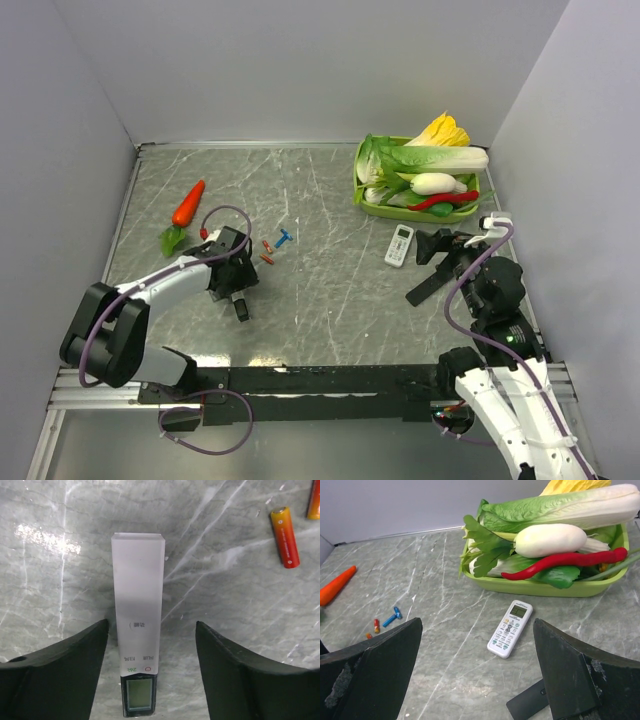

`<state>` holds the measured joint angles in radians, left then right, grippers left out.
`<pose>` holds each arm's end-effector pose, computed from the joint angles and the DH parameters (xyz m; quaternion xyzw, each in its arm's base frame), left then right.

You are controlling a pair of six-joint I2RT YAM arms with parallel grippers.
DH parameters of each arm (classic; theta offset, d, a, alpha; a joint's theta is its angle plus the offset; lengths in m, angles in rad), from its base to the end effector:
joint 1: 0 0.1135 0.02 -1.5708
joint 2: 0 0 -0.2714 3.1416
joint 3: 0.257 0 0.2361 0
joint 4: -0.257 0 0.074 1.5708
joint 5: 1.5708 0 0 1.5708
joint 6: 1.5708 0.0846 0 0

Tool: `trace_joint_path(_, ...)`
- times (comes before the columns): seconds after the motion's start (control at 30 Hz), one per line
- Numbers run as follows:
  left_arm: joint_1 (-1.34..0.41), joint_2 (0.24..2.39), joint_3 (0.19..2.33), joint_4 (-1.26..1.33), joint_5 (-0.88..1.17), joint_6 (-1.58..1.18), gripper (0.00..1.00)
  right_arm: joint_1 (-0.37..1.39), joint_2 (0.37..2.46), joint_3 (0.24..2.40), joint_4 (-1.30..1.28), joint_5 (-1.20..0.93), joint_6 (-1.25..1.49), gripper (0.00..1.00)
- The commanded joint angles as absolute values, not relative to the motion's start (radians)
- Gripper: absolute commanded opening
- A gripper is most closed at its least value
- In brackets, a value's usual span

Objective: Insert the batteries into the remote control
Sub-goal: Pick up the remote control from the center of the board.

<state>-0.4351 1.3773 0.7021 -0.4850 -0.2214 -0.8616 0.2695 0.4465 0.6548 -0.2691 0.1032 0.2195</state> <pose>0.2310 -0.0869 0.1404 -0.2279 0.9462 -0.0361 0.2268 0.1412 0.0300 0.3270 0.0172 0.7280 0.1292 0.6731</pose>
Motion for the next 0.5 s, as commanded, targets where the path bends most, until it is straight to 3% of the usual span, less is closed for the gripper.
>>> trace_joint_path(0.0,-0.431,1.393,0.719,-0.479,-0.184,-0.867,0.70,0.278,0.460,0.661,-0.227,0.091,0.224,1.00)
trace_joint_path(0.3,-0.431,1.370,0.752,-0.463,-0.143,-0.804,0.23,0.279,0.489,0.672,-0.222,0.038,0.224,1.00)
trace_joint_path(0.47,-0.431,1.269,0.784,-0.345,-0.002,-0.692,0.17,0.278,0.525,0.690,-0.198,-0.128,0.216,1.00)
